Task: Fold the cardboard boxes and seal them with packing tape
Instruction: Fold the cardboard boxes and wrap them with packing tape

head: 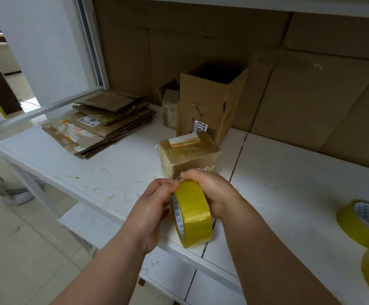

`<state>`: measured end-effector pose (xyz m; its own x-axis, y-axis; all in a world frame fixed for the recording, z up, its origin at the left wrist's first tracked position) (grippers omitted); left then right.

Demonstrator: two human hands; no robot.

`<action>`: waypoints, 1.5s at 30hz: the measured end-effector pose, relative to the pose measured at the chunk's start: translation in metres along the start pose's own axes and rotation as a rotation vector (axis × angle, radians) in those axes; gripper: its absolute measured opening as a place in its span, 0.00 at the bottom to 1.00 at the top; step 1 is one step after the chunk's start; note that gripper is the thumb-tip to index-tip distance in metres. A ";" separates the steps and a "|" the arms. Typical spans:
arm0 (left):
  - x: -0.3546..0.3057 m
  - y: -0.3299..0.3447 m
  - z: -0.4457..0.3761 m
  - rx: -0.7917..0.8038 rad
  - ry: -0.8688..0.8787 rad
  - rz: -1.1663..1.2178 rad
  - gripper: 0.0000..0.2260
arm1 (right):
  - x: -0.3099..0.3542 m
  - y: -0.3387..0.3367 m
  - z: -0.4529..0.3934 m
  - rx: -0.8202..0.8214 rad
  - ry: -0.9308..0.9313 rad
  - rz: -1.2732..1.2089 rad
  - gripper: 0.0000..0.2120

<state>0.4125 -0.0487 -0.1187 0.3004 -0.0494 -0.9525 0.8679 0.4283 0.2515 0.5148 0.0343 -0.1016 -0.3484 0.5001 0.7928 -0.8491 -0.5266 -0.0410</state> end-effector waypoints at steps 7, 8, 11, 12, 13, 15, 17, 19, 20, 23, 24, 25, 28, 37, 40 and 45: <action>-0.005 -0.007 0.002 -0.038 0.024 -0.189 0.18 | 0.005 0.002 -0.004 0.013 0.018 -0.103 0.09; -0.008 -0.011 0.002 -0.074 0.046 -0.293 0.25 | 0.006 0.001 -0.004 -0.010 0.004 -0.092 0.09; -0.033 -0.035 0.002 -0.300 0.241 -0.576 0.31 | 0.011 -0.006 -0.005 -0.087 -0.059 -0.053 0.03; -0.050 -0.040 0.002 -0.364 0.374 -0.647 0.26 | 0.013 -0.010 -0.006 -0.110 -0.084 -0.035 0.07; -0.066 -0.039 0.000 -0.382 0.513 -0.707 0.20 | 0.014 -0.011 -0.006 -0.121 -0.107 -0.022 0.11; -0.095 -0.020 -0.014 -0.274 0.726 -0.835 0.17 | 0.015 -0.011 -0.006 -0.123 -0.135 -0.013 0.13; -0.104 0.008 -0.036 -0.042 0.763 -1.017 0.20 | 0.014 -0.011 -0.006 -0.123 -0.146 -0.025 0.11; -0.096 0.025 -0.053 0.128 0.697 -1.229 0.22 | 0.013 -0.011 -0.005 -0.120 -0.161 -0.037 0.08; -0.092 0.027 -0.059 0.152 0.682 -1.297 0.23 | 0.012 -0.012 -0.004 -0.115 -0.172 -0.047 0.04; -0.090 0.019 -0.062 0.068 0.734 -1.315 0.23 | 0.010 -0.021 -0.002 -0.141 -0.208 -0.077 0.09; -0.090 0.018 -0.061 0.053 0.761 -1.313 0.23 | 0.009 -0.024 -0.001 -0.147 -0.226 -0.085 0.09; -0.089 0.020 -0.061 0.053 0.784 -1.315 0.23 | 0.007 -0.027 0.001 -0.146 -0.237 -0.101 0.07; -0.086 0.023 -0.058 0.061 0.845 -1.356 0.24 | 0.001 -0.035 0.004 -0.124 -0.252 -0.187 0.04; -0.083 0.021 -0.055 0.072 0.903 -1.481 0.31 | -0.003 -0.038 0.015 -0.085 -0.222 -0.328 0.05; -0.089 0.019 -0.061 0.103 0.856 -1.572 0.31 | 0.001 -0.035 0.018 -0.070 -0.246 -0.304 0.04; -0.094 0.015 -0.064 0.139 0.819 -1.611 0.31 | 0.015 -0.021 0.020 -0.069 -0.315 -0.216 0.10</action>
<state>0.3719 0.0204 -0.0363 -0.9884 0.1323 -0.0752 0.1168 0.3428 -0.9321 0.5353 0.0387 -0.0767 -0.0285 0.3532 0.9351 -0.9180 -0.3794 0.1153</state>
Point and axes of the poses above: each hand's wrist, its own z-axis away from the middle knuckle, its own y-axis out of the palm, x = y × z, the point moved 8 cm from there along -z, towards the middle knuckle, and after that the axes turned 7 degrees about y, right-handed, at the moved point
